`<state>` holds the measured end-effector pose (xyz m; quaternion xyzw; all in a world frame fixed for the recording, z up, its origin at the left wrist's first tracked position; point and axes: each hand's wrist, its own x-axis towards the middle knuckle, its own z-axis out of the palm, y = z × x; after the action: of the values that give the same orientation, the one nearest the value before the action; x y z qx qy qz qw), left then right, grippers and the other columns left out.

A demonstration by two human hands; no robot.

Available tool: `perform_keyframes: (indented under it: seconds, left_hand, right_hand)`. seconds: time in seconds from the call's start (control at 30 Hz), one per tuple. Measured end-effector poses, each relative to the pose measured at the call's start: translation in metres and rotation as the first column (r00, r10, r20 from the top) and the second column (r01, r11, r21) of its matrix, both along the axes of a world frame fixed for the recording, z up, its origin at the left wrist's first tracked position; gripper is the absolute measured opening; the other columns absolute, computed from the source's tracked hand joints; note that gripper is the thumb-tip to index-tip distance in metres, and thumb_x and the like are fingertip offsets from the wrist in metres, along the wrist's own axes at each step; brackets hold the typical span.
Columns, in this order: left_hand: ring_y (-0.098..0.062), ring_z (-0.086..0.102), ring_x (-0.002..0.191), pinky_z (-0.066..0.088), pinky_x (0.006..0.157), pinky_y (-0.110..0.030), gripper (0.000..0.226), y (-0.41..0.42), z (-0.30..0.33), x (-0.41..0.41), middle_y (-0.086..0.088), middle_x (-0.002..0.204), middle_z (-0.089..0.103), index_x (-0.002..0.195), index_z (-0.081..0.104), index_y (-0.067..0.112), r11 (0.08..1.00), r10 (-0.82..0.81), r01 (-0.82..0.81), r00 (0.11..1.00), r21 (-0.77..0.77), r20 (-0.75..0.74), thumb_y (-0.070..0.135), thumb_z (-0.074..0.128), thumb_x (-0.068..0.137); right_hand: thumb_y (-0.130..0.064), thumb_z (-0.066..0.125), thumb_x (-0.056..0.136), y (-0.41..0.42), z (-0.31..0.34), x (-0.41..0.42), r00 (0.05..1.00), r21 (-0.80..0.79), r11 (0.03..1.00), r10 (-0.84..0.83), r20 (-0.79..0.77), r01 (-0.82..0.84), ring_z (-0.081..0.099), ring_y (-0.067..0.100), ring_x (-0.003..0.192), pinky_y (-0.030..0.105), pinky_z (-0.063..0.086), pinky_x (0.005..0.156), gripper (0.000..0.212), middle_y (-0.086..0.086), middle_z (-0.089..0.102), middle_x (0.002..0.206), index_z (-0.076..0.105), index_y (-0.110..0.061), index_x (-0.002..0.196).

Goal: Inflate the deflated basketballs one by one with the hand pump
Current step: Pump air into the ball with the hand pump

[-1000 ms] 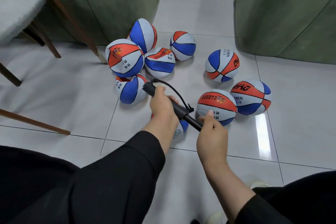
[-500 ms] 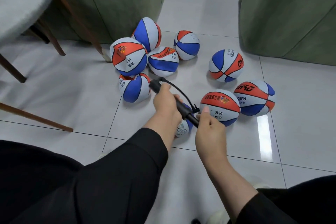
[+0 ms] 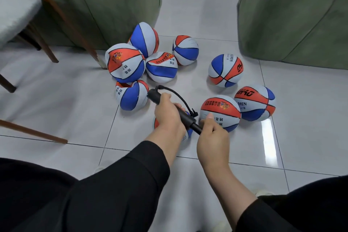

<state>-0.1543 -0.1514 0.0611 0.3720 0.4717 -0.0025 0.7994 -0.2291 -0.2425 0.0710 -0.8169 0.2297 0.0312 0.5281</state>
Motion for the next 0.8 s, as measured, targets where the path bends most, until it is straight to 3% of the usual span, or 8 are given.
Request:
perform_keyframes:
  seconds: [0.1, 0.2, 0.27, 0.33, 0.5, 0.63, 0.8]
  left_hand:
    - [-0.017, 0.048, 0.044, 0.046, 0.052, -0.024, 0.02, -0.011, -0.002, -0.007, 0.001, 0.051, 0.051, 0.098, 0.052, 0.014, 0.997, -0.003, 0.002, 1.0, 0.071, 0.016, 0.031, 0.059, 0.089]
    - [-0.016, 0.047, 0.04, 0.045, 0.047, -0.021, 0.02, -0.006, -0.001, -0.009, 0.001, 0.051, 0.05, 0.1, 0.052, 0.013, 0.999, 0.005, -0.005, 1.0, 0.047, -0.002, 0.029, 0.059, 0.091]
    - [-0.014, 0.046, 0.038, 0.044, 0.043, -0.019, 0.017, 0.001, 0.002, -0.007, 0.0, 0.051, 0.05, 0.1, 0.053, 0.013, 1.0, -0.007, 0.007, 1.0, 0.026, -0.017, 0.027, 0.06, 0.093]
    - [-0.013, 0.047, 0.04, 0.044, 0.046, -0.02, 0.014, 0.007, 0.003, -0.001, 0.001, 0.052, 0.051, 0.098, 0.054, 0.015, 0.999, -0.035, 0.036, 0.999, 0.03, -0.029, 0.027, 0.06, 0.093]
    - [-0.013, 0.049, 0.044, 0.047, 0.048, -0.019, 0.013, 0.04, 0.005, 0.019, 0.001, 0.06, 0.052, 0.088, 0.056, 0.02, 0.999, 0.016, -0.015, 1.0, 0.048, -0.025, 0.028, 0.063, 0.094]
    - [-0.013, 0.054, 0.046, 0.05, 0.058, -0.026, 0.013, 0.058, 0.007, 0.031, 0.004, 0.055, 0.057, 0.09, 0.059, 0.02, 0.996, 0.014, -0.011, 1.0, 0.084, -0.026, 0.03, 0.067, 0.089]
    - [-0.014, 0.053, 0.052, 0.051, 0.064, -0.028, 0.016, 0.044, 0.004, 0.028, 0.005, 0.058, 0.054, 0.091, 0.056, 0.022, 0.998, -0.004, 0.005, 1.0, 0.056, -0.015, 0.035, 0.065, 0.09]
  right_hand:
    - [-0.05, 0.03, 0.108, 0.005, -0.005, 0.003, 1.0, 0.006, 1.0, 0.004, -0.016, -0.004, 0.062, 0.026, 0.084, 0.042, 0.053, 0.08, 0.056, 0.002, 0.07, 0.08, 0.07, -0.017, 0.085]
    - [-0.058, 0.025, 0.103, 0.01, -0.006, 0.002, 0.997, -0.02, 0.997, 0.076, -0.016, -0.077, 0.062, 0.03, 0.087, 0.044, 0.053, 0.08, 0.062, 0.004, 0.07, 0.082, 0.07, -0.017, 0.091]
    - [-0.062, 0.026, 0.1, 0.013, -0.004, 0.001, 0.994, -0.027, 0.993, 0.111, -0.013, -0.112, 0.06, 0.03, 0.08, 0.045, 0.052, 0.075, 0.064, 0.004, 0.066, 0.074, 0.066, -0.015, 0.083]
    - [-0.058, 0.032, 0.104, 0.011, -0.001, 0.0, 0.996, 0.001, 0.996, 0.085, -0.013, -0.085, 0.058, 0.027, 0.074, 0.043, 0.051, 0.073, 0.061, 0.002, 0.063, 0.066, 0.062, -0.013, 0.073]
    - [-0.051, 0.035, 0.106, -0.004, 0.005, -0.009, 0.999, 0.038, 0.998, 0.049, -0.007, -0.049, 0.06, 0.014, 0.079, 0.038, 0.049, 0.078, 0.059, 0.001, 0.068, 0.079, 0.067, -0.004, 0.09]
    - [-0.048, 0.037, 0.107, -0.009, 0.006, -0.013, 0.999, 0.059, 0.997, 0.041, 0.02, -0.042, 0.055, 0.006, 0.072, 0.035, 0.046, 0.074, 0.057, -0.007, 0.063, 0.074, 0.067, -0.002, 0.09]
    - [-0.046, 0.036, 0.108, -0.008, 0.004, -0.01, 0.999, 0.061, 0.998, -0.003, 0.038, 0.001, 0.054, 0.003, 0.069, 0.018, 0.04, 0.066, 0.056, -0.012, 0.058, 0.068, 0.065, -0.002, 0.089]
